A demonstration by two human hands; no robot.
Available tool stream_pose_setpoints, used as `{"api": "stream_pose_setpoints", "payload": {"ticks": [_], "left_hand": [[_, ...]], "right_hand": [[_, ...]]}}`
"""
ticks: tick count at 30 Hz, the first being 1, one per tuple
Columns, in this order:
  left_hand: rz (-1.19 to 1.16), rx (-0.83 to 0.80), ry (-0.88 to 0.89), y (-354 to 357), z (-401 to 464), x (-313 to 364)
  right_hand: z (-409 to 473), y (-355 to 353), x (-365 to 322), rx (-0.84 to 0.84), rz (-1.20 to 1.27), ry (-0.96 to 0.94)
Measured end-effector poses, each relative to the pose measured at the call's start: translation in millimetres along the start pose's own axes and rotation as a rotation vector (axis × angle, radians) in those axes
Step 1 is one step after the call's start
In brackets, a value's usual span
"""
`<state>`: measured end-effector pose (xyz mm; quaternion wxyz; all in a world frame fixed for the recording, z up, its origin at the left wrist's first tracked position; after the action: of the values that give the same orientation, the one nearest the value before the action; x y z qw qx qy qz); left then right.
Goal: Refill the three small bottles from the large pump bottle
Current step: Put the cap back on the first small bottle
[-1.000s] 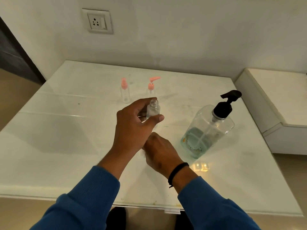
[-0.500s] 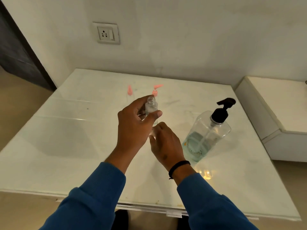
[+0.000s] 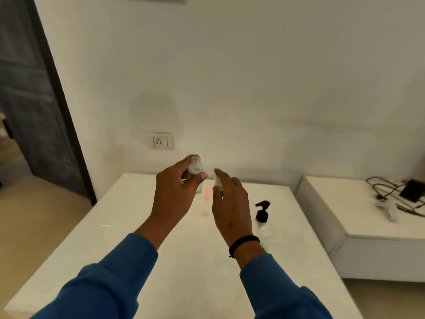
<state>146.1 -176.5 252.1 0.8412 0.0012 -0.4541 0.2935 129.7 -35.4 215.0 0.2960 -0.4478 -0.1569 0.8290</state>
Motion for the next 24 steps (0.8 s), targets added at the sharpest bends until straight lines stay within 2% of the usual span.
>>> {"api": "stream_pose_setpoints", "payload": {"ticks": [4,9,12,18,24], "left_hand": [[-0.038,-0.008,0.012,-14.3,13.2,49.3],[-0.144,0.01,-0.022,-37.6,28.0,103.4],[-0.115,0.0,0.034,-53.1,34.8,138.1],[-0.085,0.019,0.162,-77.6,46.5,210.4],[-0.108,0.037,0.256,-91.8,48.8,257.2]], "right_hand": [[40.1,-65.4,-57.5,0.143,0.089,-0.082],[80.0,-156.1,-121.8,0.327,0.409,-0.053],[92.0,-207.0,-161.0,0.404,0.521,-0.063],[103.4,-262.6,-221.1,0.446,0.617,-0.126],[99.0,-284.1,-255.9,0.458,0.762,-0.162]]}}
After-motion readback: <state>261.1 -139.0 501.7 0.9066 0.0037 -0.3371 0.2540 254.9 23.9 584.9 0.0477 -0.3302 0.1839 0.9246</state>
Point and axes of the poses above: each hand's wrist, its own z-axis towards the middle knuckle, its own y-axis out of the palm, x = y × z, the point moved 4 cm from there along z, towards the middle knuckle, and after that the axes turned 2 degrees about x, right-handed, at the moved point
